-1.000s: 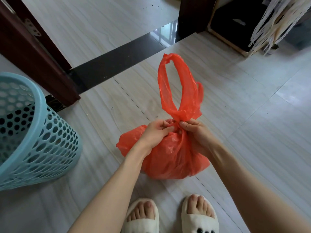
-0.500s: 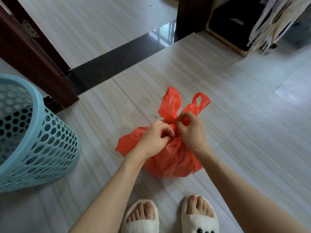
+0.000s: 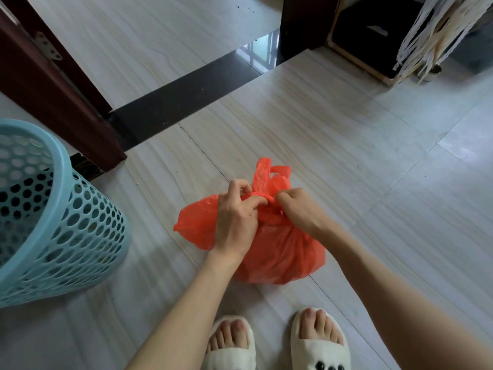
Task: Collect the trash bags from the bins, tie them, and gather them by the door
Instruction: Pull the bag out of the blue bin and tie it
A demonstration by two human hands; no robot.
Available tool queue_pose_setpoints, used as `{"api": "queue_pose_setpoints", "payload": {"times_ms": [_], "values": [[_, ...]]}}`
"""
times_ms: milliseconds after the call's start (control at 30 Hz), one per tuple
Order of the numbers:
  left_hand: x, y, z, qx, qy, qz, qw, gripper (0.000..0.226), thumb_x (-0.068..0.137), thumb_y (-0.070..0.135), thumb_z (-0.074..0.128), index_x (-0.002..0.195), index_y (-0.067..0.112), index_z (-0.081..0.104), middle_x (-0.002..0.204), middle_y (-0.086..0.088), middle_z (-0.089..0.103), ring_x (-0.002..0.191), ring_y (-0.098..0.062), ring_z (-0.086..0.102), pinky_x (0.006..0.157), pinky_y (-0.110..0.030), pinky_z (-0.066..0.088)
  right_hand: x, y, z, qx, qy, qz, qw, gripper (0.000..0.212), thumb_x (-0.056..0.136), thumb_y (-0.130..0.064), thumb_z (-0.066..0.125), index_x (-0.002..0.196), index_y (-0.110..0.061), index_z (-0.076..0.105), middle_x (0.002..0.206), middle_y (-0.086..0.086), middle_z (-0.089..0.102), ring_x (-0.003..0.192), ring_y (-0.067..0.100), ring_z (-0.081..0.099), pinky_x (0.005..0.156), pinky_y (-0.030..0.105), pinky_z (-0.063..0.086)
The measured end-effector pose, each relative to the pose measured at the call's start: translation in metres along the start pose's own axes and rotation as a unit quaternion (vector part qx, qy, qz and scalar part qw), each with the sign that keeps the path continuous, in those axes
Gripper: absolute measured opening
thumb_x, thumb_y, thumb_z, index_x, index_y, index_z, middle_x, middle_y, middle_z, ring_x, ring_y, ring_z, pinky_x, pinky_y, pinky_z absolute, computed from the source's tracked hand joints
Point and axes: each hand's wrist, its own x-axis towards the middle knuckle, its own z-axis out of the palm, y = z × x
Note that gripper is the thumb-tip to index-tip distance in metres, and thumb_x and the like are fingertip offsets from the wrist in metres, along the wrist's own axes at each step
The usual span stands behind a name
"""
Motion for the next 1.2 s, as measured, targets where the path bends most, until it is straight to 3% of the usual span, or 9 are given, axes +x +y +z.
{"api": "queue_pose_setpoints", "payload": {"times_ms": [133, 300, 467, 600, 700, 800, 900, 967, 1200], "values": [[-0.008, -0.002, -0.001, 0.074, -0.071, 0.047, 0.994, 0.017, 0.077, 0.011, 0.057, 0.083, 0.022, 0.067, 0.093, -0.004, 0.051, 0.081, -0.011, 0.044, 0.074, -0.025, 0.034, 0.004, 0.002, -0.007, 0.243, -0.047, 0.103, 0.963, 0.034, 0.073, -0.010, 0.037, 0.043, -0.015, 0.051, 0.042, -0.003, 0.047, 0.049, 0.014, 0.038, 0.053, 0.029, 0.031], [-0.003, 0.000, -0.005, 0.057, -0.139, 0.008, 0.989, 0.020, 0.069, 0.037, 0.059, 0.076, 0.022, 0.069, 0.094, -0.006, 0.054, 0.089, -0.007, 0.045, 0.078, -0.029, 0.038, 0.002, 0.004, -0.011, 0.358, -0.106, 0.139, 0.917, 0.036, 0.081, -0.002, 0.027, 0.056, -0.004, 0.052, 0.048, 0.006, 0.053, 0.047, 0.015, 0.048, 0.053, 0.027, 0.041], [-0.001, 0.004, -0.003, -0.039, -0.087, -0.038, 0.995, 0.030, 0.073, 0.043, 0.059, 0.074, 0.018, 0.075, 0.099, 0.002, 0.056, 0.086, -0.002, 0.049, 0.080, -0.027, 0.041, 0.005, 0.007, -0.009, 0.356, -0.046, 0.117, 0.926, 0.033, 0.082, 0.002, 0.034, 0.058, -0.005, 0.055, 0.059, 0.010, 0.053, 0.057, 0.018, 0.048, 0.059, 0.029, 0.039], [0.006, 0.008, -0.010, -0.237, -0.139, -0.236, 0.932, 0.016, 0.075, 0.024, 0.066, 0.063, 0.015, 0.071, 0.102, 0.019, 0.048, 0.104, -0.008, 0.047, 0.087, 0.001, 0.032, 0.001, 0.018, -0.006, 0.346, 0.022, 0.072, 0.935, 0.033, 0.088, 0.003, 0.043, 0.072, -0.012, 0.068, 0.078, 0.008, 0.069, 0.074, 0.013, 0.064, 0.076, 0.028, 0.052], [0.008, 0.015, -0.014, -0.255, -0.141, -0.302, 0.908, 0.023, 0.075, 0.025, 0.058, 0.052, 0.023, 0.062, 0.095, 0.019, 0.050, 0.108, -0.008, 0.046, 0.087, -0.004, 0.033, -0.001, 0.022, -0.001, 0.273, 0.092, 0.053, 0.956, 0.029, 0.090, -0.003, 0.045, 0.085, -0.016, 0.070, 0.101, 0.006, 0.068, 0.101, 0.017, 0.062, 0.094, 0.031, 0.047], [0.008, 0.016, -0.015, -0.225, -0.107, -0.325, 0.912, 0.039, 0.084, 0.012, 0.059, 0.046, 0.014, 0.052, 0.084, 0.014, 0.048, 0.096, -0.011, 0.047, 0.075, -0.003, 0.034, 0.000, 0.018, -0.001, 0.193, 0.162, 0.043, 0.967, 0.029, 0.091, -0.005, 0.044, 0.100, -0.011, 0.071, 0.101, -0.001, 0.066, 0.103, 0.011, 0.059, 0.094, 0.024, 0.044], [0.010, 0.013, -0.018, -0.232, -0.092, -0.353, 0.902, 0.032, 0.080, 0.015, 0.059, 0.054, -0.004, 0.057, 0.072, 0.006, 0.049, 0.080, -0.015, 0.049, 0.069, -0.018, 0.037, 0.002, 0.020, -0.003, 0.169, 0.202, 0.069, 0.962, 0.030, 0.091, -0.005, 0.044, 0.104, -0.010, 0.071, 0.109, 0.003, 0.068, 0.102, 0.010, 0.058, 0.092, 0.022, 0.041], [0.009, 0.013, -0.021, -0.245, -0.088, -0.393, 0.882, 0.026, 0.074, 0.018, 0.056, 0.056, 0.000, 0.054, 0.062, -0.004, 0.042, 0.066, -0.018, 0.041, 0.060, -0.028, 0.033, 0.003, 0.026, -0.004, 0.155, 0.217, 0.091, 0.960, 0.032, 0.091, -0.005, 0.043, 0.105, -0.010, 0.070, 0.111, 0.005, 0.068, 0.097, 0.008, 0.055, 0.088, 0.020, 0.039], [0.003, -0.013, -0.036, -0.331, -0.105, -0.597, 0.723, 0.015, 0.066, 0.013, 0.055, 0.052, 0.016, 0.051, 0.037, 0.006, 0.042, 0.037, -0.011, 0.040, 0.043, -0.017, 0.031, 0.007, 0.055, -0.012, 0.164, 0.269, 0.187, 0.930, 0.033, 0.088, -0.002, 0.043, 0.104, -0.008, 0.071, 0.115, 0.011, 0.067, 0.103, 0.021, 0.059, 0.089, 0.021, 0.039]]}}
